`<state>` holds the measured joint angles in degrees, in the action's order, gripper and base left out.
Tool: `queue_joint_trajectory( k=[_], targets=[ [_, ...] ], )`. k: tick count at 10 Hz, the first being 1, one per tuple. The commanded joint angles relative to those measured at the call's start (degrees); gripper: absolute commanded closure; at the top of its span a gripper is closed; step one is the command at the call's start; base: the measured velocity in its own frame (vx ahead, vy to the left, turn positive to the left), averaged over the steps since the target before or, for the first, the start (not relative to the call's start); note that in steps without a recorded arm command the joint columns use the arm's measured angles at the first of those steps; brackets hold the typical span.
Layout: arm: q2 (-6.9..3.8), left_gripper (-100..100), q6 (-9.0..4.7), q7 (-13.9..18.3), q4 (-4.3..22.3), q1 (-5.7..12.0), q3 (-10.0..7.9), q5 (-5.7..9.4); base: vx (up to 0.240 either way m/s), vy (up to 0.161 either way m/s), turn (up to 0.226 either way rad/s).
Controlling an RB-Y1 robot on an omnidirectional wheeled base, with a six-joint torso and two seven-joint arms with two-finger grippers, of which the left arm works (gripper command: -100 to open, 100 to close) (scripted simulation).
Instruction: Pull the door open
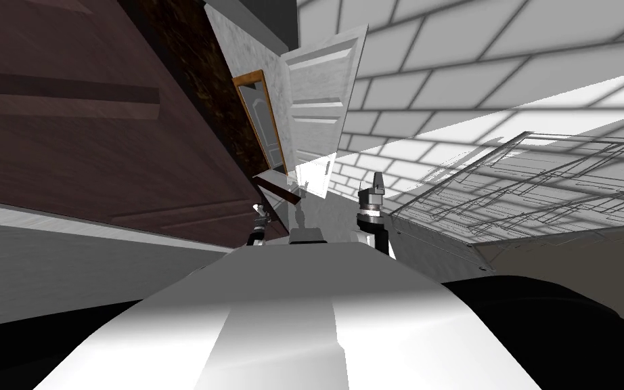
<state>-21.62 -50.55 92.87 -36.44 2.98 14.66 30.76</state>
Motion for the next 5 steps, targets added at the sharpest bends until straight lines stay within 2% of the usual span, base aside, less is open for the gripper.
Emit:
queue_joint_trajectory(
  k=[1,2,3,4,5],
  targets=[
    [-0.59,100,-0.61,1.14,-0.19,-0.19,1.09,-0.51,-0.183,0.031,-0.062],
    [-0.85,100,-0.77,1.55,-0.34,-0.34,1.53,-0.72,-0.19,0.022,-0.046],
    [-0.7,100,-0.69,1.37,0.16,-0.2,1.31,-0.62,-0.087,0.006,-0.013],
    [-1.36,100,-1.29,2.46,-0.11,-0.77,2.5,-1.23,-0.151,0.025,-0.06],
    [-1.59,100,-1.5,2.77,-0.21,-0.9,2.83,-1.4,-0.19,0.047,-0.063]
  ],
)
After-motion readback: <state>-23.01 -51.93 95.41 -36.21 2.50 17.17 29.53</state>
